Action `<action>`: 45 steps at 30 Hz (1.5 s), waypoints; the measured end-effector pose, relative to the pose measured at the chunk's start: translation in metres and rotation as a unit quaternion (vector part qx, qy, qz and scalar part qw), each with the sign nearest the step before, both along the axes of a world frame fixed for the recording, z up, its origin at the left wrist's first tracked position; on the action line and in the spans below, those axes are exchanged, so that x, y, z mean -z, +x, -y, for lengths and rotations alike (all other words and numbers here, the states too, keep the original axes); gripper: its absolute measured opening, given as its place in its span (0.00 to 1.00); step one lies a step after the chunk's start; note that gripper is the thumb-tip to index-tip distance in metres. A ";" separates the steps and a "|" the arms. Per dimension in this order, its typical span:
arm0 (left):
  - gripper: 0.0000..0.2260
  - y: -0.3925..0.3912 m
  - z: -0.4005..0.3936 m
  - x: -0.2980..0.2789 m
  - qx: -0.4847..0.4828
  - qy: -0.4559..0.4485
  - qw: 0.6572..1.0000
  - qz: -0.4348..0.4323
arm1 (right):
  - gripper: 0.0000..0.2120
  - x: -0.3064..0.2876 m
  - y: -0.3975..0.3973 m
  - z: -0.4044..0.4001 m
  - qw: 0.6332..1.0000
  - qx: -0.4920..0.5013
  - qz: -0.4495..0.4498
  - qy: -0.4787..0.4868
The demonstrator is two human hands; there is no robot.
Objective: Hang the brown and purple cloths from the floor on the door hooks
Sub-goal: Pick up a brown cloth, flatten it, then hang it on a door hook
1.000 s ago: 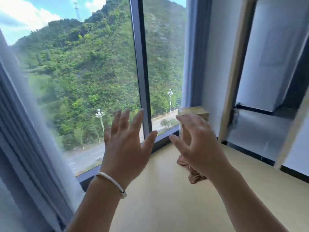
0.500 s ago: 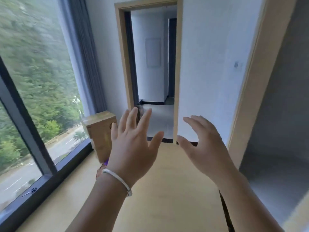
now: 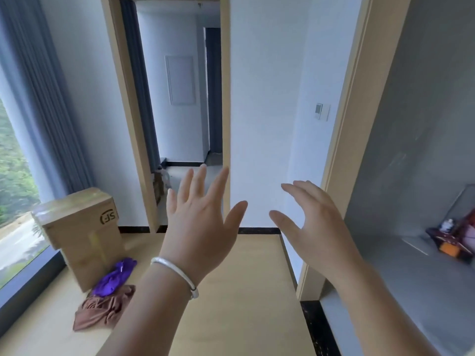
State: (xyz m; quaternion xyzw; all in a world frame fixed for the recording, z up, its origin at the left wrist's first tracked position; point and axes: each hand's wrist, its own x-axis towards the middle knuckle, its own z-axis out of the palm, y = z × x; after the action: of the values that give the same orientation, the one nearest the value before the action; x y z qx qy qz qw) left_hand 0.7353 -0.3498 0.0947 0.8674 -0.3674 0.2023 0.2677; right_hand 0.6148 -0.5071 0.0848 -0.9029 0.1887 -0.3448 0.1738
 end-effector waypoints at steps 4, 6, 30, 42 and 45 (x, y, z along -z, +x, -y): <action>0.29 0.057 0.031 -0.001 0.017 -0.014 1.000 -0.003 | 0.26 -0.002 0.051 0.030 1.000 0.017 0.000 -0.012; 0.29 0.079 0.048 0.000 0.025 -0.011 1.000 -0.005 | 0.26 -0.001 0.071 0.045 1.000 0.027 -0.001 -0.011; 0.30 0.315 0.373 0.020 0.010 0.050 0.999 -0.016 | 0.26 0.026 0.312 0.364 1.000 0.009 0.003 0.021; 0.30 0.424 0.491 0.031 0.011 0.049 0.998 -0.032 | 0.27 0.042 0.424 0.485 1.000 0.001 -0.011 0.024; 0.30 0.464 0.522 0.035 0.018 0.050 0.998 -0.039 | 0.26 0.045 0.463 0.513 1.000 0.009 -0.019 0.019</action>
State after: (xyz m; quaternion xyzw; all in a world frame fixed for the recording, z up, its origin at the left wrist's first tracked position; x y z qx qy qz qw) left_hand 1.1997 -0.8715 0.0600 0.8800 -0.3820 0.1450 0.2422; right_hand 1.0782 -1.0201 0.0399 -0.9043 0.2063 -0.3253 0.1839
